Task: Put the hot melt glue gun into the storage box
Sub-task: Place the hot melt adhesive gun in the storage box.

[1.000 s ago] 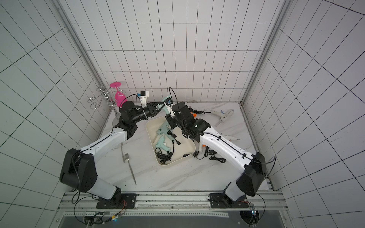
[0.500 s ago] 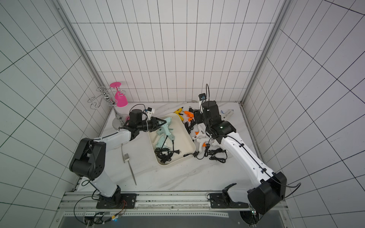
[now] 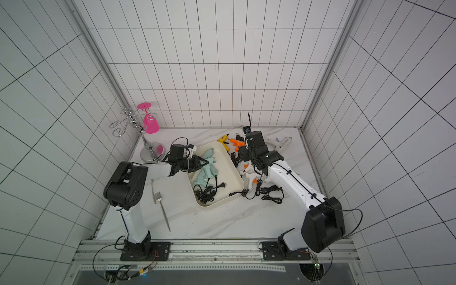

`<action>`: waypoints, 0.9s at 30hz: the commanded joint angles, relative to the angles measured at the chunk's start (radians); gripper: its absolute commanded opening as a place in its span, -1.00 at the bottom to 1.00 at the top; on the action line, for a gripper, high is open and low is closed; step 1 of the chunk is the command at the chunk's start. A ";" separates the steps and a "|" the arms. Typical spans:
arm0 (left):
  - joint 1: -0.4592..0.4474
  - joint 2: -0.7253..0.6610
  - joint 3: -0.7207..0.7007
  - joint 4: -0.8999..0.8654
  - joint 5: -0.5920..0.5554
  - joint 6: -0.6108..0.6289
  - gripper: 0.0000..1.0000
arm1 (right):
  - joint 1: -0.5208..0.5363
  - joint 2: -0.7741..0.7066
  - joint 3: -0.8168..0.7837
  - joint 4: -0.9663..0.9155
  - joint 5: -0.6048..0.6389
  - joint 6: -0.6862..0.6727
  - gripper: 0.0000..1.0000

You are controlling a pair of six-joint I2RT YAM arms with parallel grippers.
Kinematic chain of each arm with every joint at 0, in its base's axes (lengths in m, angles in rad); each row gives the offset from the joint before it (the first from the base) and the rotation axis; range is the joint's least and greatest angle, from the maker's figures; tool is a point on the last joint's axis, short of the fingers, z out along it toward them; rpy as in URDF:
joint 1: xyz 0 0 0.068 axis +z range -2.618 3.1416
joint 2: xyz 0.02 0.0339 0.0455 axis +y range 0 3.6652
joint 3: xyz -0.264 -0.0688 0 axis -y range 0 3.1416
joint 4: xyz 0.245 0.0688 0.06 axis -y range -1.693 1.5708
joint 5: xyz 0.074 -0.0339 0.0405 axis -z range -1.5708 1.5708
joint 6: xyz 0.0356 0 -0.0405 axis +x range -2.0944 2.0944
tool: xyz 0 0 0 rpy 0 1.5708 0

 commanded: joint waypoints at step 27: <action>-0.186 -0.210 0.101 -0.293 -0.153 0.089 0.10 | -0.143 0.164 0.109 -0.176 -0.029 0.115 0.36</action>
